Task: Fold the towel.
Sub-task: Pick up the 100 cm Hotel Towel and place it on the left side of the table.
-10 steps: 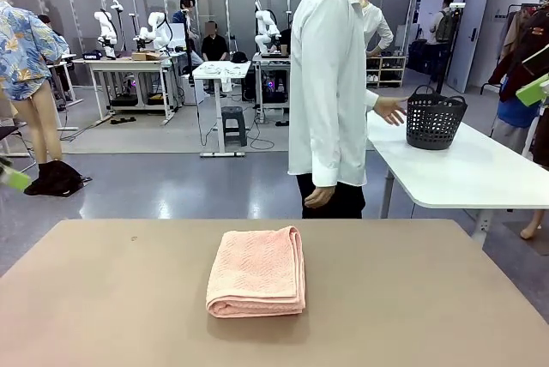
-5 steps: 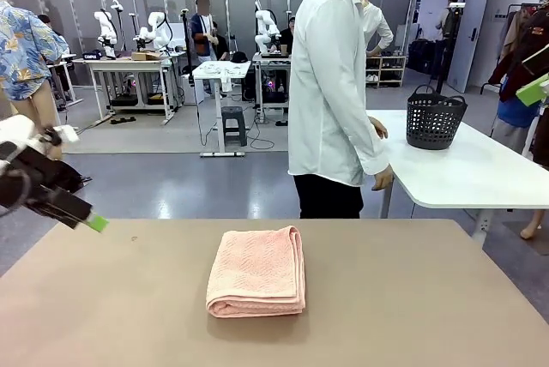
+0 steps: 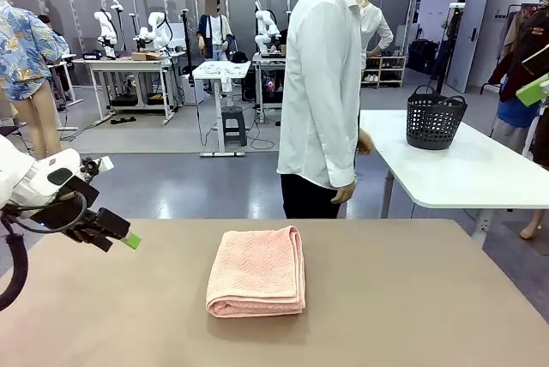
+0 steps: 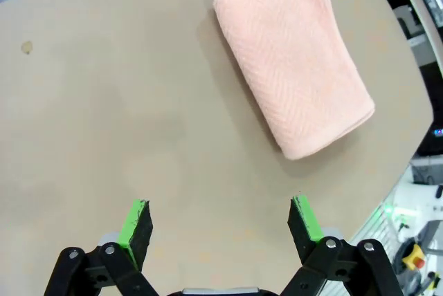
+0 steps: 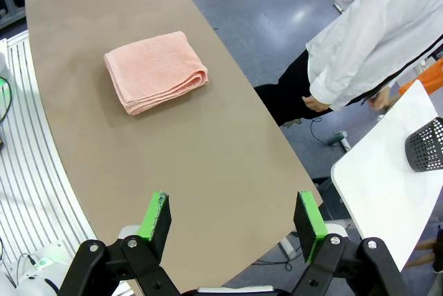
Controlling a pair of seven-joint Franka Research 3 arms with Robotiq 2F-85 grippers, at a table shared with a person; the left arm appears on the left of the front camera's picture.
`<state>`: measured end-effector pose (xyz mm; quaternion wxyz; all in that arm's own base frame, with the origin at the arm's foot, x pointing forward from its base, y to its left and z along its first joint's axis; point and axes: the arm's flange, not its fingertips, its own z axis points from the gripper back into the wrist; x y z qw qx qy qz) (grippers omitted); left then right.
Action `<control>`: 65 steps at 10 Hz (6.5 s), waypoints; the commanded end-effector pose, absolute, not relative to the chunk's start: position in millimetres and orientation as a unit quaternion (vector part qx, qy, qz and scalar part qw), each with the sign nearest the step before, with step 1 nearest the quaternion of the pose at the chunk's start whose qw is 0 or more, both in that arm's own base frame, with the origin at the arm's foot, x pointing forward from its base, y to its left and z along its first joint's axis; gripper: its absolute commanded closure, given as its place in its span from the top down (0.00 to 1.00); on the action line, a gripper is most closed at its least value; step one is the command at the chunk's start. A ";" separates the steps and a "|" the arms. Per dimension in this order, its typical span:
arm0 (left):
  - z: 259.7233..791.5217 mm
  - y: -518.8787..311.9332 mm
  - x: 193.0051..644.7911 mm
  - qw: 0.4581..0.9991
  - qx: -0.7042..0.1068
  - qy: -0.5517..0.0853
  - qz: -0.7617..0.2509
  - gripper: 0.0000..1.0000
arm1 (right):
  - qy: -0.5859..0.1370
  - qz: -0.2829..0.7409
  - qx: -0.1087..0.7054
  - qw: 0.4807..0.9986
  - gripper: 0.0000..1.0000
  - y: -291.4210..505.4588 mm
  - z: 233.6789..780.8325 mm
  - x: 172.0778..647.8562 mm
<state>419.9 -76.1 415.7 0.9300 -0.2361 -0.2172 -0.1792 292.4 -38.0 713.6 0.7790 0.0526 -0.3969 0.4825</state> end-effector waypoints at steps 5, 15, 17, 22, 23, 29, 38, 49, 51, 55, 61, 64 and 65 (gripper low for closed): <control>415.6 -74.7 413.6 0.931 -0.233 -0.210 -0.185 1.00 | -0.393 0.483 0.054 0.780 0.91 -37.9 715.7 293.3; 307.4 -156.2 494.6 0.925 -0.323 -0.184 -0.084 1.00 | -0.393 0.483 0.054 0.780 0.91 -37.9 715.7 293.3; 292.4 -166.9 504.6 0.910 -0.357 -0.192 -0.082 1.00 | -0.393 0.483 0.054 0.780 0.91 -37.9 715.7 293.3; 270.8 -178.7 521.6 0.874 -0.451 -0.171 -0.060 1.00 | -0.393 0.483 0.054 0.780 0.91 -37.9 715.7 293.3; 270.0 -183.7 525.8 0.867 -0.466 -0.168 -0.060 1.00 | -0.393 0.483 0.054 0.780 0.91 -37.9 715.7 293.3; 249.5 -204.4 538.4 0.853 -0.501 -0.141 -0.039 1.00 | -0.393 0.483 0.054 0.780 0.91 -37.9 715.7 293.3; 233.7 -217.4 537.2 0.832 -0.539 -0.126 -0.042 0.00 | -0.393 0.483 0.054 0.780 0.91 -37.9 715.7 293.3; 238.9 -221.5 530.9 0.843 -0.525 -0.107 -0.048 0.00 | -0.393 0.483 0.054 0.780 0.91 -37.9 715.7 293.3; 238.9 -221.5 530.9 0.843 -0.525 -0.107 -0.048 0.00 | -0.393 0.483 0.054 0.780 0.91 -37.9 715.7 293.3; 278.1 -192.5 527.6 0.852 -0.510 -0.083 -0.086 0.13 | -0.393 0.483 0.054 0.780 0.91 -37.9 715.7 293.3; 348.7 -38.3 506.5 0.874 -0.471 -0.090 -0.080 0.13 | -0.393 0.483 0.054 0.780 0.91 -37.9 715.7 293.3; 369.2 55.9 496.7 0.885 -0.443 -0.127 -0.061 0.13 | -0.393 0.483 0.054 0.780 0.91 -37.9 715.7 293.3; 372.2 84.0 494.4 0.884 -0.441 -0.144 -0.056 0.13 | -0.393 0.483 0.054 0.780 0.91 -37.9 715.7 293.3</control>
